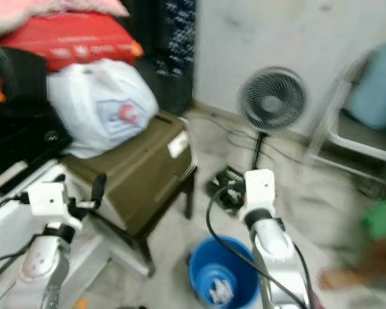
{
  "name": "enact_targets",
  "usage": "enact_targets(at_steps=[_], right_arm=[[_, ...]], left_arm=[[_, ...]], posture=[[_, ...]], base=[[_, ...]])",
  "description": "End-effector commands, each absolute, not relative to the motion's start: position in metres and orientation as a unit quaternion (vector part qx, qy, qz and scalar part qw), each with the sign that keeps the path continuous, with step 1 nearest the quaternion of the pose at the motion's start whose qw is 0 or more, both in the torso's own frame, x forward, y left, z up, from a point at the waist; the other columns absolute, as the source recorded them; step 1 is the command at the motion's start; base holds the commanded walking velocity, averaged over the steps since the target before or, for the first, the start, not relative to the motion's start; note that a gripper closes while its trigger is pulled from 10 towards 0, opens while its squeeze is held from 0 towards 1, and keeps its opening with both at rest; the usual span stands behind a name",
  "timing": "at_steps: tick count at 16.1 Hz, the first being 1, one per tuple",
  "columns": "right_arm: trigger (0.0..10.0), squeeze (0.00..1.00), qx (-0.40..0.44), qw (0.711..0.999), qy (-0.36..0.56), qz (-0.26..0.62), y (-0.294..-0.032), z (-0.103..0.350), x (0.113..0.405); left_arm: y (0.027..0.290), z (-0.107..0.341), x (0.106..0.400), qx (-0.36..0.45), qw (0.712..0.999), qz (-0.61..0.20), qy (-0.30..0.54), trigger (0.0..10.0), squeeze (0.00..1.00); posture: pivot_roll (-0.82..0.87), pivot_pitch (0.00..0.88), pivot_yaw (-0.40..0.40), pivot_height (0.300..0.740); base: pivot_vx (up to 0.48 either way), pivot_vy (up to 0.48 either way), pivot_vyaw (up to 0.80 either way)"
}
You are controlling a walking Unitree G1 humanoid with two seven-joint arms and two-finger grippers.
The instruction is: Clean up the room
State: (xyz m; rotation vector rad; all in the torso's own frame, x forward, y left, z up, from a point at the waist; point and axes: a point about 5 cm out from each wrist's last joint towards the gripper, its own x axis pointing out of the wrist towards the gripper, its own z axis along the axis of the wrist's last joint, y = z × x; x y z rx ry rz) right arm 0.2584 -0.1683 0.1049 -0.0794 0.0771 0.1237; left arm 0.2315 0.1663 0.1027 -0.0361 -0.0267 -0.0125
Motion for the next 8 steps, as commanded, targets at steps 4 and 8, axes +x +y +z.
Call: enact_targets(at_steps=[4,8], right_arm=[[10.0,0.0,-0.033,0.997,0.04,0.063,-0.1681,0.1042,0.26],[10.0,0.0,-0.031,0.997,0.039,0.067,-0.1659,0.1053,0.263]], left_arm=[[0.1658,0.1036,0.2324,-0.012,1.0,-0.013,-0.013,10.0,0.0],[0.1624,0.1034,0.2334,-0.01,1.0,-0.019,-0.013,10.0,0.0]], posture=[[-0.07,0.0,-0.036,0.74],[-0.08,0.0,-0.039,0.74]], base=[[0.0,0.0,0.8],[0.0,0.0,0.8]])
